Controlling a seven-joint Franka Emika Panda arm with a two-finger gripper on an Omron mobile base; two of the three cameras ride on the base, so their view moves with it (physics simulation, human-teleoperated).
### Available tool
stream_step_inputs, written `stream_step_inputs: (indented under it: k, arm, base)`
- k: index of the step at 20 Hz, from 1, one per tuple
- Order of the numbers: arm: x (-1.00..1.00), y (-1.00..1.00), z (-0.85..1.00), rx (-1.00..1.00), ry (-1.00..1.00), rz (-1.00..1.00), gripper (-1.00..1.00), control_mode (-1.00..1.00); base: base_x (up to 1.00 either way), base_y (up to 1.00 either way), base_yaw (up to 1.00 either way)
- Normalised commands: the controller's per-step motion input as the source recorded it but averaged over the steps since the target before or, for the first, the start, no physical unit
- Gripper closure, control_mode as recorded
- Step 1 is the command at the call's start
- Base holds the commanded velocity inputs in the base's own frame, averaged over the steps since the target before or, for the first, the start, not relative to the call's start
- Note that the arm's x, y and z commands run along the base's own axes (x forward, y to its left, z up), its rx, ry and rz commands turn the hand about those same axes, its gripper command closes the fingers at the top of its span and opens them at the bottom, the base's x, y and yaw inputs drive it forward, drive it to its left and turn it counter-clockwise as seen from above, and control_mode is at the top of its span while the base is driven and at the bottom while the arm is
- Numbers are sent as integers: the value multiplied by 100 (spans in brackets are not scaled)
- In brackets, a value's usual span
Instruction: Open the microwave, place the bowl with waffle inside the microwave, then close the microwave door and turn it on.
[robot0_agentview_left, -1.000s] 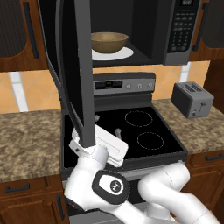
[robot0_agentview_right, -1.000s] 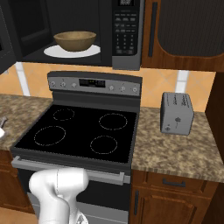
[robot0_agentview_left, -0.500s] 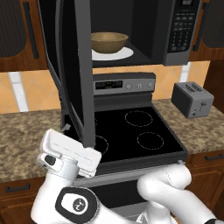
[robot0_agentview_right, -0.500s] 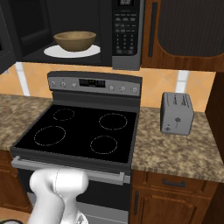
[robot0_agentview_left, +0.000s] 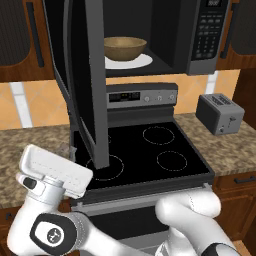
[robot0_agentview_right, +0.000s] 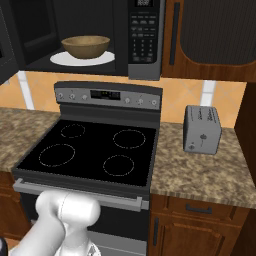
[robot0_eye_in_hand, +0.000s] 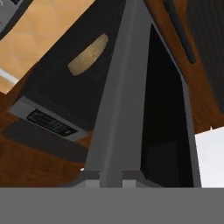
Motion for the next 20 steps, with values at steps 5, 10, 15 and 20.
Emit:
stream_step_inputs:
  k: [5,10,15,20]
  arm:
    - [19,-6,32,23,-10,-5,100,-100]
    - [0,-43,45,34,-11,-10,100,-100]
    - [0,-66,61,35,-10,-11,100,-100]
    - [25,-94,61,34,4,-3,100,-100]
  base:
    - [0,0,0]
    - [0,0,0]
    - [0,0,0]
    - [0,0,0]
